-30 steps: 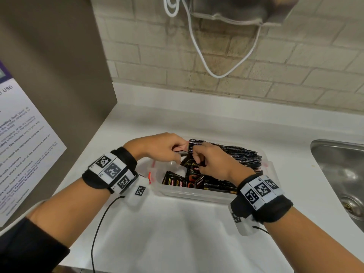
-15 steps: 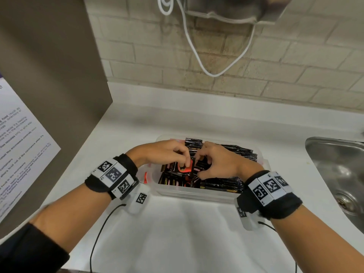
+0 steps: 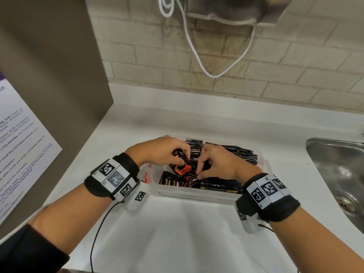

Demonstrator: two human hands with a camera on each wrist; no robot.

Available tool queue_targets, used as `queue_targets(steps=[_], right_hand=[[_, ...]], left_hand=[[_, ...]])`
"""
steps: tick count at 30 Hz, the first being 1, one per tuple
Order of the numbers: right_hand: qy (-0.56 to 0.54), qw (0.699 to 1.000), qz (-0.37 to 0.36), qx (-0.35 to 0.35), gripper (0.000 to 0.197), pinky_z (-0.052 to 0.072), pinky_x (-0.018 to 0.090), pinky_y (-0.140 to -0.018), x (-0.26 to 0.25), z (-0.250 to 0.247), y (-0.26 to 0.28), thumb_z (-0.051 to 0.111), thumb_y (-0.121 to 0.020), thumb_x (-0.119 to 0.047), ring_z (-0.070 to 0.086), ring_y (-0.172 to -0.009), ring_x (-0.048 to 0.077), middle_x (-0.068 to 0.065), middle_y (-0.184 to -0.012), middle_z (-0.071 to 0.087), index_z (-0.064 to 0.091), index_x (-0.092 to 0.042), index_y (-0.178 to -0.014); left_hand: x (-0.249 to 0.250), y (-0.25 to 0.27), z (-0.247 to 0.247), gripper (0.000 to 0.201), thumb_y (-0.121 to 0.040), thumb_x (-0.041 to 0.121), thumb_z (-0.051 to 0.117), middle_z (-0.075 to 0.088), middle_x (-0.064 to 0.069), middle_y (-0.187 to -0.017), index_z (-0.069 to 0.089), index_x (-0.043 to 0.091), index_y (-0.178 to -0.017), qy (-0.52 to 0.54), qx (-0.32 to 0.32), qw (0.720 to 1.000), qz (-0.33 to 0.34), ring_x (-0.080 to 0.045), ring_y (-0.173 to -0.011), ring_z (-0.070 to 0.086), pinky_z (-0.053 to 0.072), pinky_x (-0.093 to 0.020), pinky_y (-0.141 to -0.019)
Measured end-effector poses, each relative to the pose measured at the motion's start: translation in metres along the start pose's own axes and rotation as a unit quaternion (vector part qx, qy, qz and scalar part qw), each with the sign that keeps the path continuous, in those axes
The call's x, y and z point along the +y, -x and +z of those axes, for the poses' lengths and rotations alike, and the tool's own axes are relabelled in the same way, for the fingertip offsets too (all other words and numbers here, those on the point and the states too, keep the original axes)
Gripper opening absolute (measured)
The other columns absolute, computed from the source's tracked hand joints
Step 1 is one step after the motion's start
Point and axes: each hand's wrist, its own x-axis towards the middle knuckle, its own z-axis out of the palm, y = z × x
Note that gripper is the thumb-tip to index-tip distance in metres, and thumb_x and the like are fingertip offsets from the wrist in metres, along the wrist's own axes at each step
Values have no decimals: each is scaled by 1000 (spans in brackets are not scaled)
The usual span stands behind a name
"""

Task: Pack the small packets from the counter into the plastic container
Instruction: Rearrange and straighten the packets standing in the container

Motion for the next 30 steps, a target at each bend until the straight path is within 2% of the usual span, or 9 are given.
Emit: queue_targets(steps=[2, 3, 7, 11, 16, 20, 24, 27, 30], right_hand=[[-13, 1000, -1, 5, 11, 33, 13, -68, -1, -1, 0, 86, -73, -24, 45, -79, -4, -11, -88, 48, 77, -23, -77], [-17, 1000, 0, 8, 12, 33, 14, -67, -1, -1, 0, 87, -72, -23, 45, -78, -3, -11, -86, 49, 75, -22, -75], [-25, 999, 2, 20, 17, 38, 16, -69, -3, 0, 0, 87, -71, -21, 48, -80, 5, 0, -94, 55, 71, -23, -70], [-23, 999, 2, 44, 19, 38, 14, -66, 0, 3, 1, 88, -71, -20, 48, -75, 6, -2, -88, 55, 69, -18, -69], [-31, 997, 0, 71, 17, 41, 15, -66, 4, 4, 2, 87, -72, -18, 49, -73, 4, -9, -82, 52, 71, -13, -70], [-28, 994, -9, 100, 22, 44, 17, -69, 4, 6, -3, 85, -73, -16, 54, -78, 9, -5, -89, 55, 65, -15, -82], [-61, 995, -10, 73, 35, 50, 22, -67, 4, 8, -5, 81, -75, -11, 58, -75, 11, -2, -87, 62, 56, -18, -98], [-38, 998, -16, 53, 25, 51, 23, -67, 6, 9, -5, 77, -77, -8, 59, -71, 9, 0, -84, 64, 62, -18, -94], [-35, 998, -16, 39, 20, 51, 24, -67, 5, 8, -7, 76, -78, -7, 59, -71, 11, 0, -84, 63, 66, -19, -91]], left_hand=[[2, -2, 7, 15, -95, 25, 66, 56, 7, -98, 62, 29, -109, 3, -13, 1000, -13, 11, -67, 60, 43, -9, -44], [4, -4, 13, 15, -95, 24, 65, 53, 6, -98, 59, 29, -108, 13, -16, 1000, -21, 2, -63, 64, 44, -12, -42], [15, -11, 29, 39, -86, 13, 75, 50, 6, -95, 41, 29, -100, 23, 15, 999, -19, -23, -72, 65, 53, -31, -50], [15, -12, 28, 43, -82, 6, 73, 62, -4, -97, 44, 20, -109, 52, 0, 998, -29, -20, -78, 65, 56, -36, -64], [4, -9, 15, 20, -84, 5, 74, 75, -2, -81, 61, 17, -94, 117, 51, 990, -60, -10, -71, 72, 54, -24, -76], [5, -12, 20, 18, -80, 7, 80, 74, 3, -76, 69, 20, -86, 97, 65, 992, -56, -3, -67, 69, 50, -15, -70], [10, -13, 28, 21, -75, 7, 81, 72, 6, -93, 76, 20, -91, 93, 78, 992, -46, -4, -74, 69, 55, -21, -74], [3, -8, 17, 20, -82, -1, 67, 71, 6, -79, 69, 18, -88, 181, 73, 977, -85, -8, -70, 72, 57, -25, -68], [-5, -12, 14, 10, -91, 10, 61, 69, 1, -92, 65, 19, -92, 19, -9, 993, -116, -11, -81, 67, 51, -24, -72]])
